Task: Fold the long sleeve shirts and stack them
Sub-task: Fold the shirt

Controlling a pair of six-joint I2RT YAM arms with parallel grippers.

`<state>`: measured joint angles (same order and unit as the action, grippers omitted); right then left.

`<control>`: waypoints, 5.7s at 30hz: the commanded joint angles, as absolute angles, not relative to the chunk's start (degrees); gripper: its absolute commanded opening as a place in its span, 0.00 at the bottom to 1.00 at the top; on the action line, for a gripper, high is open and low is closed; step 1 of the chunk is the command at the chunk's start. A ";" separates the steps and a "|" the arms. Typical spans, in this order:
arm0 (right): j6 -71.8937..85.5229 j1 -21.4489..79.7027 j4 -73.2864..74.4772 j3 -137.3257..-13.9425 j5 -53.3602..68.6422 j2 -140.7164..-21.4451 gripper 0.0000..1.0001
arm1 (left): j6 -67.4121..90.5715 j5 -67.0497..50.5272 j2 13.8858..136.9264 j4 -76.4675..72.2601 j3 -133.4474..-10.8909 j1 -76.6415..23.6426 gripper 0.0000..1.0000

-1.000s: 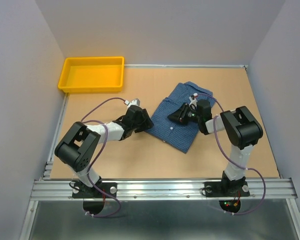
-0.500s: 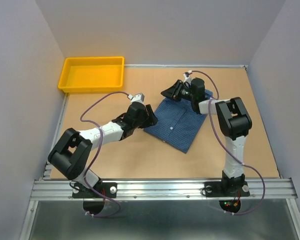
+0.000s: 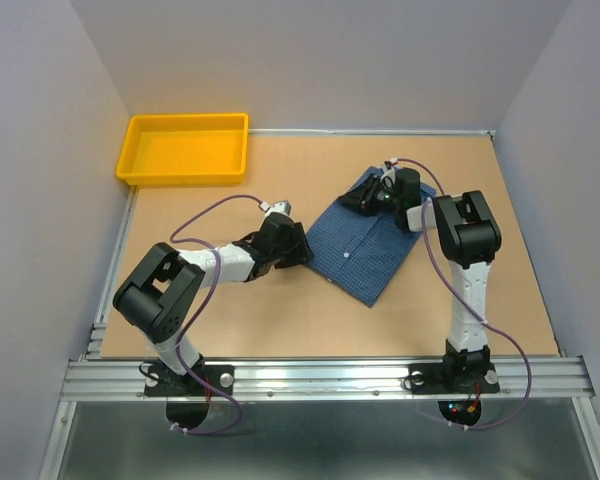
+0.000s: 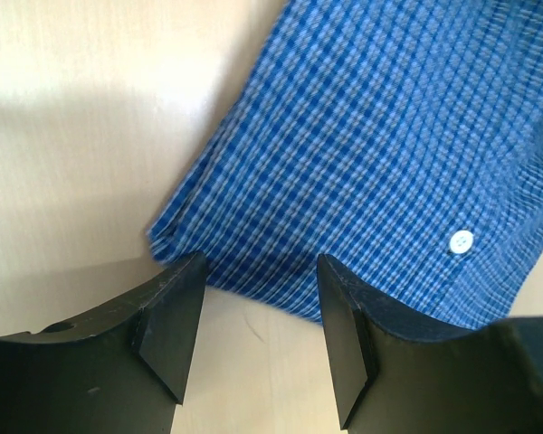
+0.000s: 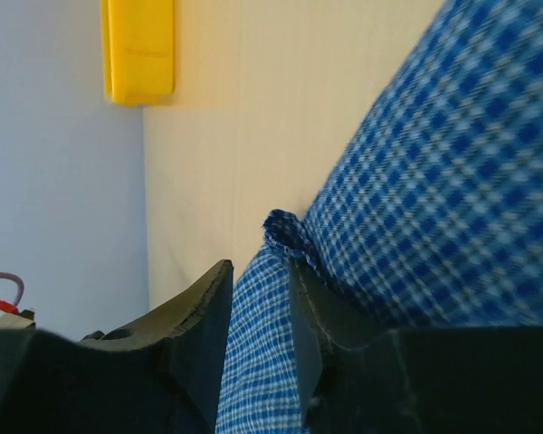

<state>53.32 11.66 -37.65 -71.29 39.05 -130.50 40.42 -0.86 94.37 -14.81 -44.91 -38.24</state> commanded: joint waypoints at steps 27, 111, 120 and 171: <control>16.86 52.10 37.60 -52.81 -22.21 -80.32 0.66 | 50.71 -1.50 75.61 -0.27 -41.93 -33.75 0.97; 30.50 59.33 16.35 -50.36 -6.42 -81.12 0.09 | 64.08 -0.45 81.84 -24.36 -29.53 -39.64 0.28; 29.97 58.45 16.35 -53.87 -13.35 -74.98 0.51 | 52.66 5.44 73.39 -3.63 -37.95 -39.55 0.17; 52.82 52.47 -37.09 -52.03 -1.65 -115.76 0.36 | 35.60 -3.69 92.72 39.72 -80.24 -36.73 0.17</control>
